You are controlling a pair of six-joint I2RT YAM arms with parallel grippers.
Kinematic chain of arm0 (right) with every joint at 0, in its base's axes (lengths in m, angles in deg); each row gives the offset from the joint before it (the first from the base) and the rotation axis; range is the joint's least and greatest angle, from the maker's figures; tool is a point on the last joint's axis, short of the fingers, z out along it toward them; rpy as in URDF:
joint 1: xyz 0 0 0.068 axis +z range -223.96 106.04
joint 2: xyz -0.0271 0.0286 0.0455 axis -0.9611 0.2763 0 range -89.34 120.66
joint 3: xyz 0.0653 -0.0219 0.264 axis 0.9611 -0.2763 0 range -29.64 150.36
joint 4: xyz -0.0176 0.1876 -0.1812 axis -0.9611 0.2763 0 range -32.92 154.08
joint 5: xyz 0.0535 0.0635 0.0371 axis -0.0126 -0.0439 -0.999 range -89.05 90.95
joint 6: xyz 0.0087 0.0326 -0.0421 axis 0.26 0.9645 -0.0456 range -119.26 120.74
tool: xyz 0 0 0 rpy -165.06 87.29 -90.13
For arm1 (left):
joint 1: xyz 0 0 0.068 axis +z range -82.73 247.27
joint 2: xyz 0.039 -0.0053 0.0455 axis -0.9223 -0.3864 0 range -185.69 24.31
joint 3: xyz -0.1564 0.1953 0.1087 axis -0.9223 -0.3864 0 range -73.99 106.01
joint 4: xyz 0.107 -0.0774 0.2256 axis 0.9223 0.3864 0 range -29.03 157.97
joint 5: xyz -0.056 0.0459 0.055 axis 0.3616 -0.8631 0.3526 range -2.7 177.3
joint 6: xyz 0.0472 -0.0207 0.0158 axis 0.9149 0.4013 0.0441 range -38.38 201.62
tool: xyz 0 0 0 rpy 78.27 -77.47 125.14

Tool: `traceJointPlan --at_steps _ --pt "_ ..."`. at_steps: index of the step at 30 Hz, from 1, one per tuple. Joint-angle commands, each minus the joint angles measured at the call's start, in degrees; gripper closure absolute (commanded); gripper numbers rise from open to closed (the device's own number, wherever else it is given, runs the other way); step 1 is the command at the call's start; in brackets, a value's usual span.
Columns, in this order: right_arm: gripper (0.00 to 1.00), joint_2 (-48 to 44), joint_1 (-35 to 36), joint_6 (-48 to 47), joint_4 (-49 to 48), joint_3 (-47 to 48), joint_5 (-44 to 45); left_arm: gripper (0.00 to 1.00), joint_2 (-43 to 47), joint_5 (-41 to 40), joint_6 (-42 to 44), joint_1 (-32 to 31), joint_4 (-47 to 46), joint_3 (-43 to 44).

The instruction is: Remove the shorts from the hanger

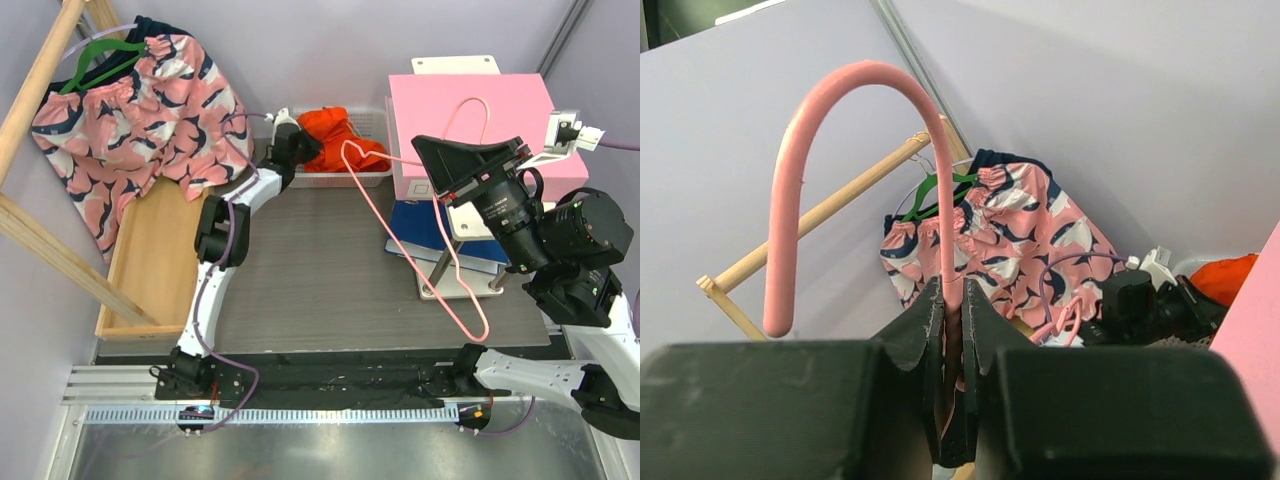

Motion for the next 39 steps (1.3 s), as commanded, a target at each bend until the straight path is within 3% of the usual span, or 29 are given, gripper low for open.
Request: traceJointPlan --at_steps 1,5,6,7,9,13,16,20,23,27,30,34,39 --pt "0.99 0.62 -0.11 0.77 -1.08 1.47 -0.33 0.83 4.99 2.36 -0.97 -0.21 1.23 -1.68" --pt "0.99 2.55 -0.02 0.07 2.17 4.27 -0.59 0.53 10.43 2.36 -0.62 -0.13 3.96 -3.17" --pt "0.99 3.69 -0.02 -0.37 4.09 5.06 -0.6 0.41 11.75 2.28 -0.01 -0.21 4.83 -4.04" --pt "0.99 4.39 -0.02 -1.33 5.07 6.38 -0.6 0.18 14.55 2.36 0.25 -0.13 5.54 -4.23" --pt "0.99 5.71 -0.11 -2.48 6.13 7.0 -0.6 0.0 16.85 2.89 1.48 -0.12 9.22 -3.36" --pt "0.99 6.77 0.07 -4.15 4.91 6.57 0.63 0.0 24.84 4.12 3.16 -0.12 19.94 -4.05" --pt "0.99 7.91 -0.02 -5.29 2.54 4.91 1.68 0.0 34.33 7.27 2.98 -0.21 25.66 -10.62" --pt "0.99 10.72 -0.02 -7.58 0.42 3.49 4.41 0.0 54.24 12.2 0.61 -0.21 26.38 -30.17" --pt "0.99 14.23 -0.02 -9.95 -0.37 4.19 6.69 0.0 64.3 16.75 -1.75 -0.21 25.58 -40.83" --pt "0.99 19.6 -0.02 -13.11 -2.39 7.0 8.1 0.0 79.49 27.21 -4.92 -0.3 25.84 -47.37" --pt "0.99 23.89 0.07 -14.61 -4.05 8.58 8.81 0.0 85.49 30.05 -4.5 -2.66 29.43 -48.61" --pt "0.99 28.74 1.38 -19.26 -8.8 9.46 14.07 0.0 95.41 21.19 2.18 -8.9 41.29 -45.02" --pt "0.99 38.57 6.03 -30.48 -10.56 17.01 24.26 0.0 98.42 16.17 6.05 -9.53 52.2 -38.34"
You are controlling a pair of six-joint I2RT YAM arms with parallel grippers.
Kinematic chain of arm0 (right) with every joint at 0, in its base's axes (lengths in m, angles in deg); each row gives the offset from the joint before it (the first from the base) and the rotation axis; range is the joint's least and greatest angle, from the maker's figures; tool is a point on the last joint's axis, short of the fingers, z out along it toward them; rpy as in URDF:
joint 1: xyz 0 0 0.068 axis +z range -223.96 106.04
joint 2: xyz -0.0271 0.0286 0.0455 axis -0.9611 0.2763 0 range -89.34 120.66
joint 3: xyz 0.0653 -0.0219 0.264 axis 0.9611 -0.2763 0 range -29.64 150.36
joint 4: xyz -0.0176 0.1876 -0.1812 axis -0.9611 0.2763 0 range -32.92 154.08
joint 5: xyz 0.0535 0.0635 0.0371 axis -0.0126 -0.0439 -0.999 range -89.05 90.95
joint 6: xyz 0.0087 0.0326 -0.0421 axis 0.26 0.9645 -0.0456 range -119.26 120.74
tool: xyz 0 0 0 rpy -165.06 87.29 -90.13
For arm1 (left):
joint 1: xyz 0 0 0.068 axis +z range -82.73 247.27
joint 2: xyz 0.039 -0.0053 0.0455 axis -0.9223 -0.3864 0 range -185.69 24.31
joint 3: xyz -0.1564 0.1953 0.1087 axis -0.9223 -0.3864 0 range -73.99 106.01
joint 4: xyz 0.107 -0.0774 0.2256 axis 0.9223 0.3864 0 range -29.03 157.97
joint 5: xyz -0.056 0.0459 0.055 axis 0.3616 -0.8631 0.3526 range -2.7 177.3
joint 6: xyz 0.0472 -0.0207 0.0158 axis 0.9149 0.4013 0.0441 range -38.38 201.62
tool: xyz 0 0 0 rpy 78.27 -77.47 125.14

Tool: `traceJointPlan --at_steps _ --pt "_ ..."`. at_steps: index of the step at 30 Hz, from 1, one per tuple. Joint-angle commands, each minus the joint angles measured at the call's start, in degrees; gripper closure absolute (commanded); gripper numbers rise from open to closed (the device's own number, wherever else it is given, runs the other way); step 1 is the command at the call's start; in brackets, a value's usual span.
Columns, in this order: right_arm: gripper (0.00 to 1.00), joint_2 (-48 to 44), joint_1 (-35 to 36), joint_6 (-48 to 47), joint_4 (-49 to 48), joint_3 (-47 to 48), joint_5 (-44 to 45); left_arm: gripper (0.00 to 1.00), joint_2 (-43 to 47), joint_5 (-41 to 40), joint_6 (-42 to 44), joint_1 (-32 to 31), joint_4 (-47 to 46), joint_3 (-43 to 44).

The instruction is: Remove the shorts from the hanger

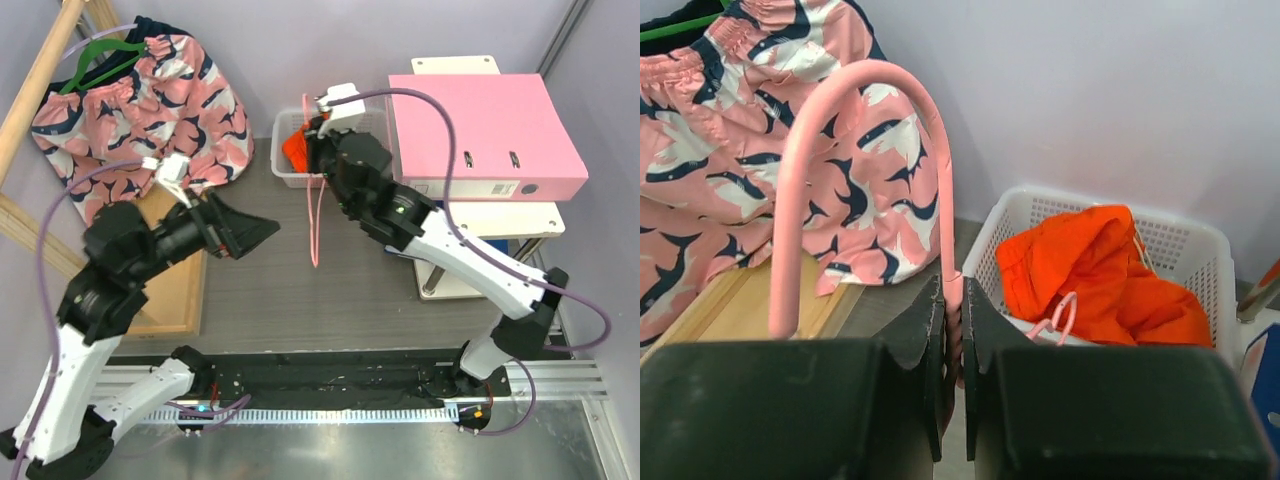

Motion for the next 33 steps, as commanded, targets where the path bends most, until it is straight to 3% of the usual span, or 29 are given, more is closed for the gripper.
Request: traceJointPlan --at_steps 1,3,8,13,16,21,25,33 --pt "0.99 7.19 4.51 -12.83 -7.59 9.19 13.31 0.0 2.21 -4.73 5.6 -0.02 9.7 5.16" --pt "0.99 9.49 6.09 -17.57 -11.01 10.26 16.58 0.0 3.35 -6.04 6.83 -0.02 9.62 3.41" --pt "0.99 14.51 8.3 -18.65 -9.18 14.31 19.32 0.0 3.97 -8.85 9.38 0.07 9.44 0.25" --pt "0.99 13.99 8.74 -12.61 -7.33 13.26 15.82 0.0 2.22 -11.5 11.32 -0.02 11.63 -0.19" --pt "0.99 12.32 8.74 -9.96 -4.61 11.07 8.53 0.0 2.91 -11.94 11.32 0.07 10.94 -0.9" --pt "0.99 10.47 8.74 -5.64 -5.31 8.07 7.02 0.0 3.36 -7.82 8.08 0.07 6.46 -2.83" --pt "0.99 11.17 8.74 -6.52 -4.96 8.68 8.16 0.0 0.55 1.93 5.26 0.07 2.77 -4.23" --pt "0.99 10.03 8.83 -3.1 -4.09 8.86 4.83 0.02 1.25 -1.39 4.02 -0.02 1.96 -6.79"
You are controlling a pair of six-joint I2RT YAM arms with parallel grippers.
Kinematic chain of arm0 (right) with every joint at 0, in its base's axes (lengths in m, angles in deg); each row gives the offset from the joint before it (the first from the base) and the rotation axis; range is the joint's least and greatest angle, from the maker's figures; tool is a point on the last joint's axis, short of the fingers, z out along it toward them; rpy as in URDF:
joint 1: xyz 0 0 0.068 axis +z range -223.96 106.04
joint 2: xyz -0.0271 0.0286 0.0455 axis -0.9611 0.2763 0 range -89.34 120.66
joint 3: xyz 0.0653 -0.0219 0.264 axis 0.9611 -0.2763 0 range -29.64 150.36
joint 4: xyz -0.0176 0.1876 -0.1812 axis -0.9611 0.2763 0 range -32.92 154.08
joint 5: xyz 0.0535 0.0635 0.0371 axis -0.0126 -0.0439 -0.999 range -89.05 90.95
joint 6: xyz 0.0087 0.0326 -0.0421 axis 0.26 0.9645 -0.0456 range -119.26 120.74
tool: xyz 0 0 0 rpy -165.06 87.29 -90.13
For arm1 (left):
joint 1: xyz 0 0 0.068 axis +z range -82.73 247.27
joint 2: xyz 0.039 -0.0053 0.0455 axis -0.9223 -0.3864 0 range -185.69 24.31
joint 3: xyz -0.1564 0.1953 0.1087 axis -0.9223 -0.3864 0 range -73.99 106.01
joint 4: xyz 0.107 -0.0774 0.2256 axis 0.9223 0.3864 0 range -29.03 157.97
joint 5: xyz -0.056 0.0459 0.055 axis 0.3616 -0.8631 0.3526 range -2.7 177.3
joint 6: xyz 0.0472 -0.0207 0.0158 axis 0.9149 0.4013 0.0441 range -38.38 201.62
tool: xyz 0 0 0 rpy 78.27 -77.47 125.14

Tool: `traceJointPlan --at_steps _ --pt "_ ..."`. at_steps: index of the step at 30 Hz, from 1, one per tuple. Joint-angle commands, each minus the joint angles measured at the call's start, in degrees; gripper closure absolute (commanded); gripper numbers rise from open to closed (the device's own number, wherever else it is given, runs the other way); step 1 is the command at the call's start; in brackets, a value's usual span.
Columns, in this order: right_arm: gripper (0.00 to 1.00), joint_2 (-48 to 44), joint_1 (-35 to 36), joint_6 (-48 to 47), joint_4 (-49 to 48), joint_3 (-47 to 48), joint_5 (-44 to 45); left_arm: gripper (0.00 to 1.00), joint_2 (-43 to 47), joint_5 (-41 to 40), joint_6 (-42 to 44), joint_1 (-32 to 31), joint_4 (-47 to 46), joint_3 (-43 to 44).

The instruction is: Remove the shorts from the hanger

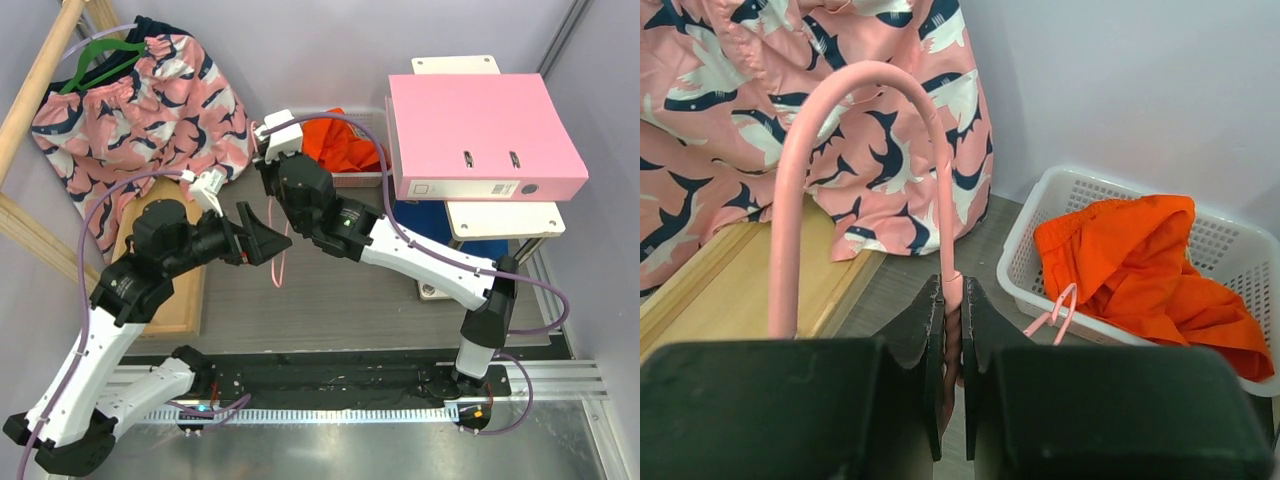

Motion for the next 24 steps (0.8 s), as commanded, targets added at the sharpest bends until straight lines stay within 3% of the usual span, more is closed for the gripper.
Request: traceJointPlan --at_steps 1,5,9,13,18,24 --pt "0.99 -3.94 0.13 3.31 -0.65 0.71 -2.94 0.03 0.59 0.82 -1.09 -0.02 -2.82 0.53" --pt "0.99 -6.74 -1.01 8.48 1.36 -1.4 -12.23 0.02 1.73 -0.59 1.62 0.07 0.25 2.55" --pt "0.99 -11.74 -6.28 16.92 1.9 -6.05 -35.12 0.0 4.19 -4.0 9.62 -0.02 7.26 6.33" --pt "0.99 -14.39 -10.5 21.85 4.01 -7.38 -49.93 0.0 6.39 -13.5 13.32 0.07 13.0 9.76" --pt "0.99 -17.29 -12.26 25.45 4.1 -9.66 -59.1 0.0 6.22 -16.33 15.08 0.07 13.37 9.33" --pt "0.99 -17.03 -12.35 29.23 6.11 -8.26 -69.11 0.0 6.04 -8.16 20.26 0.07 6.68 7.04"
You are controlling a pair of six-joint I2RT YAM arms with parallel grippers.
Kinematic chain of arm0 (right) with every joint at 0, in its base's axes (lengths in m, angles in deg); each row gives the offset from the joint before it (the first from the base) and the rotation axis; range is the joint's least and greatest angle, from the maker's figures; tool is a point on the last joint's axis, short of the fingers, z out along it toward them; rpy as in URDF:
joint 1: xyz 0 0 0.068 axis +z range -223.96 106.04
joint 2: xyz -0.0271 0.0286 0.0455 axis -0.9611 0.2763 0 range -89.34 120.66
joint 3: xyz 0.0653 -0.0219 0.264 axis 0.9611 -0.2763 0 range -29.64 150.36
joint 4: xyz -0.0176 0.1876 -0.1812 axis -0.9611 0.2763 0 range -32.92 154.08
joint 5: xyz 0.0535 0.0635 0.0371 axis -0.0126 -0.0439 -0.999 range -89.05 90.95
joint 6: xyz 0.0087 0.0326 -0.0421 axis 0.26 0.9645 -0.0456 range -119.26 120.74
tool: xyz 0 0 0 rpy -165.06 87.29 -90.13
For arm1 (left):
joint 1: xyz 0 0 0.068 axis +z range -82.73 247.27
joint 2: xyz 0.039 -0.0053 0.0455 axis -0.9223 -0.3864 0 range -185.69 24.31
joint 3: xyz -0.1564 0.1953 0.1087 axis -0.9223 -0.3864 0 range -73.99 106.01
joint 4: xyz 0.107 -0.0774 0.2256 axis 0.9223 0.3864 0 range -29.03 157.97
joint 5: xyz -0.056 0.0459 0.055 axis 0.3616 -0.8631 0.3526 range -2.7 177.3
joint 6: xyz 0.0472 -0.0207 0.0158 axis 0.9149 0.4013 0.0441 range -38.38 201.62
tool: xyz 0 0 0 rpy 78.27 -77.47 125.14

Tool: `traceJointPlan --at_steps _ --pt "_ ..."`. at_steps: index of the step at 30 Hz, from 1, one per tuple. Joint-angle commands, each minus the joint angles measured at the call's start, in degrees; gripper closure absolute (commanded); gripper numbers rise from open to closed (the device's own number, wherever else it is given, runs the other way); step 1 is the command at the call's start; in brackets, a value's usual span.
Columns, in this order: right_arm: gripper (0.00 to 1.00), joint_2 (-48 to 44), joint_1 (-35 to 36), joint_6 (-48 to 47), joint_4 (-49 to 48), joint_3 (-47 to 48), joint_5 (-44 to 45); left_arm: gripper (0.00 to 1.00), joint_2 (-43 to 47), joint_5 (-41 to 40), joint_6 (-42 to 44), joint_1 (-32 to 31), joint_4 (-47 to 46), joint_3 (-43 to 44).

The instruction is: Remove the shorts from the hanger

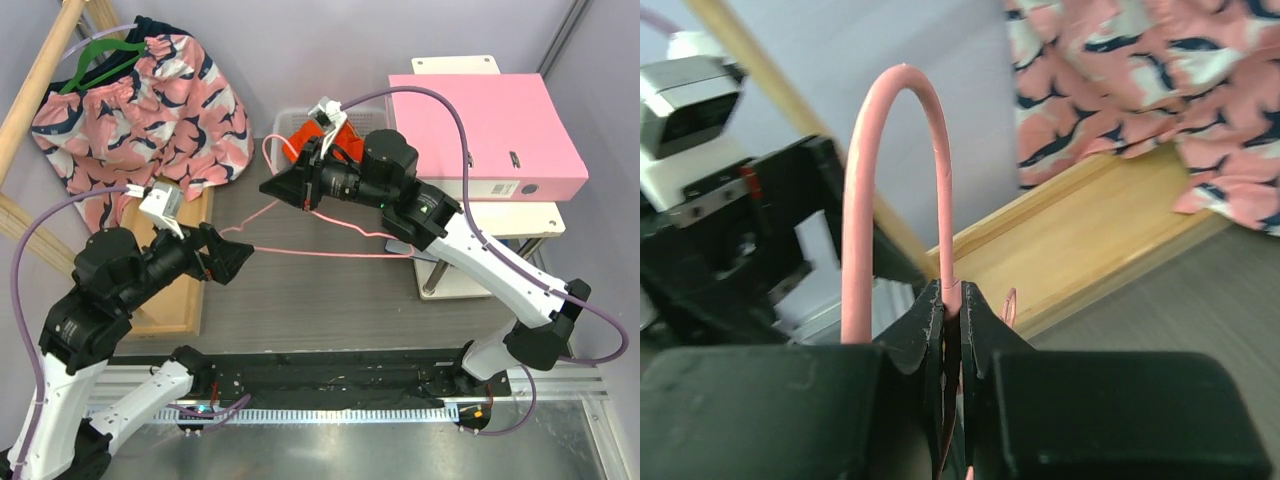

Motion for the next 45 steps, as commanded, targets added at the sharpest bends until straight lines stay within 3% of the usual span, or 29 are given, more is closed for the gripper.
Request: traceJointPlan --at_steps 1,4,8,11,14,15,17,20,21,24,25,27,28,31,35,45 --pt "0.99 -0.81 0.13 4.91 0.83 1.25 -12.05 0.0 -1.61 4.74 6.64 0.02 -4.38 -0.09" --pt "0.99 -1.08 0.13 6.49 0.83 1.07 -15.84 0.0 -3.28 7.11 8.32 0.11 -4.47 1.23" --pt "0.99 -1.25 0.13 7.28 0.39 0.28 -18.03 0.0 -4.6 17.81 8.59 0.02 -7.36 0.27" --pt "0.99 -0.99 0.13 10.35 -3.03 -0.42 -20.14 0.02 -5.65 17.93 8.24 0.11 -7.64 -0.79" --pt "0.99 -0.55 0.13 12.29 -5.76 -1.04 -22.08 0.2 -5.57 17.23 8.59 0.11 -8.34 -2.01" --pt "0.99 -0.29 0.13 12.65 -5.94 -0.95 -22.08 0.31 -5.48 17.22 8.85 0.11 -8.43 -2.1" --pt "0.99 -0.29 0.13 12.91 -5.94 -0.77 -21.65 0.44 -5.13 17.75 9.2 0.02 -8.69 -2.46" --pt "0.99 -0.37 0.04 13.26 -5.85 -0.6 -21.12 0.9 -3.99 16.09 9.91 0.11 -8.43 -3.07" --pt "0.98 -0.46 0.13 13.44 -5.68 -0.6 -21.03 1.0 -3.64 14.6 9.73 0.11 -8.34 -3.59" --pt "0.87 -0.81 0.13 13.44 -4.72 -0.68 -21.12 1.0 -2.23 13.97 11.31 0.11 -8.6 -4.92" --pt "0.75 -0.9 0.13 12.92 -3.93 -0.6 -21.12 1.0 -1.96 14.58 11.84 0.11 -8.78 -5.09" --pt "0.61 -1.25 0.13 8.9 1.23 0.45 -18.93 1.0 -1.09 14.59 12.28 0.02 -9.04 -5.53" --pt "0.48 -1.34 0.13 7.3 3.44 0.89 -17.61 1.0 -0.91 14.41 12.71 0.11 -8.87 -5.62" --pt "0.3 -2.48 0.13 1.25 10.38 1.95 -10.59 1.0 0.32 12.75 13.25 0.11 -8.08 -6.06" --pt "0.21 -4.24 -0.92 -3.6 15.58 1.51 -7.85 1.0 1.11 12.56 13.95 0.11 -6.14 -5.8" --pt "0.14 -12.67 -4.53 -9.41 19.28 -4.9 -5.56 1.0 5.42 9.49 10.61 0.11 -3.33 -5.88"
